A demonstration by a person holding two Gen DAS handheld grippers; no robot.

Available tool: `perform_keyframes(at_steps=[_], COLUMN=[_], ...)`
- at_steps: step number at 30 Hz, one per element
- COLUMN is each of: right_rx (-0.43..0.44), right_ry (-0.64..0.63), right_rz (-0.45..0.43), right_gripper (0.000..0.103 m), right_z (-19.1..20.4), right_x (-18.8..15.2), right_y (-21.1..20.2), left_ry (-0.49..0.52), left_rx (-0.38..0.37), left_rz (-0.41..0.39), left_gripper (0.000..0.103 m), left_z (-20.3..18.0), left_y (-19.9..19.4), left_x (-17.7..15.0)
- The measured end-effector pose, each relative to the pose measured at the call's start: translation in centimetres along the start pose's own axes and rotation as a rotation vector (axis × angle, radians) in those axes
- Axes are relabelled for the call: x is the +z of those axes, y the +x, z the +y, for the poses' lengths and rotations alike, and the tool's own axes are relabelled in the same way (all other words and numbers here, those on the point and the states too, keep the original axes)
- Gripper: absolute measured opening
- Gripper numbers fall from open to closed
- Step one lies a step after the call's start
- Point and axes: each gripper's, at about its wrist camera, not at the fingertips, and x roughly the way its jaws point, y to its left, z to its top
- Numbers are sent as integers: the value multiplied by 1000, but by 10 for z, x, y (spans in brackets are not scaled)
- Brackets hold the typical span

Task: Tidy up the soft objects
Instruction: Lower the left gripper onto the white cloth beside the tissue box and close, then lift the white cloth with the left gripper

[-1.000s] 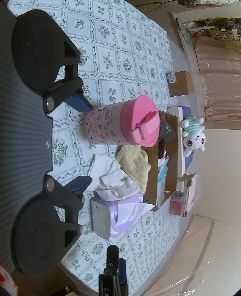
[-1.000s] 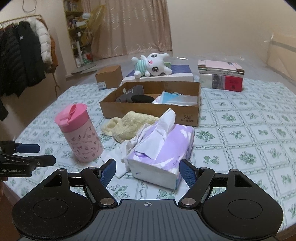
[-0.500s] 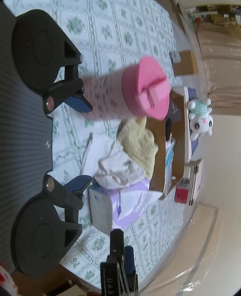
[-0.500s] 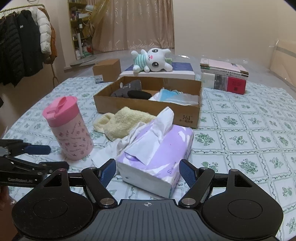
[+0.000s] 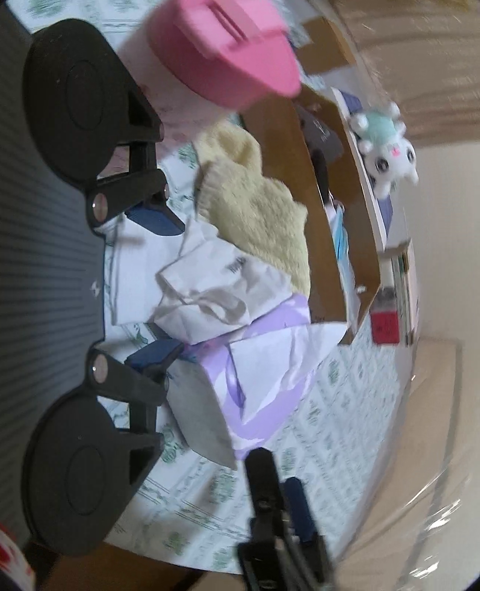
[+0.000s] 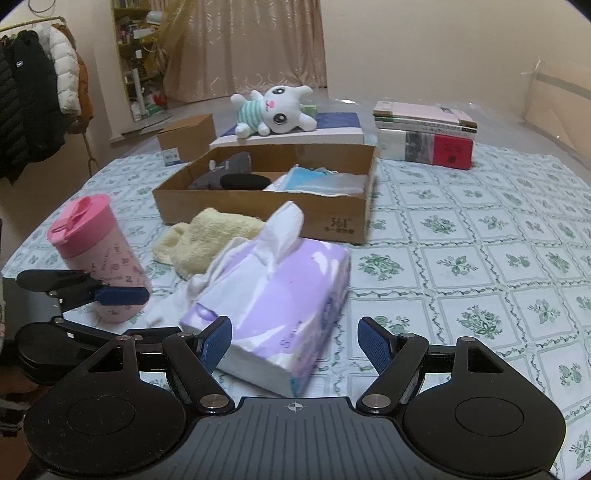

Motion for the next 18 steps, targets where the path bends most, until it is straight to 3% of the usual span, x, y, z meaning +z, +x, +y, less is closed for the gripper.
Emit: perform_keyframes(at_steps=[7,10,12,18], right_rx=[-12,-16,-17,-12], right_ry=[25,35,38,36], right_rz=[6,11,13,4], right_gripper=[75,75,75,75], right_z=[-13,-16,-16,-11], right_x=[-4,-6,-7,-8], right_y=[2,2,0,-7], left_ry=[156,190,173,79], left_rx=[-19,-37,-49,-28], left_rz=[-8,-28,-35,-35], left_gripper=[51,34,12,2], left_z=[-8,-8,-7,2], left_y=[19,22,21,-3], left_x=[0,1,2,-3])
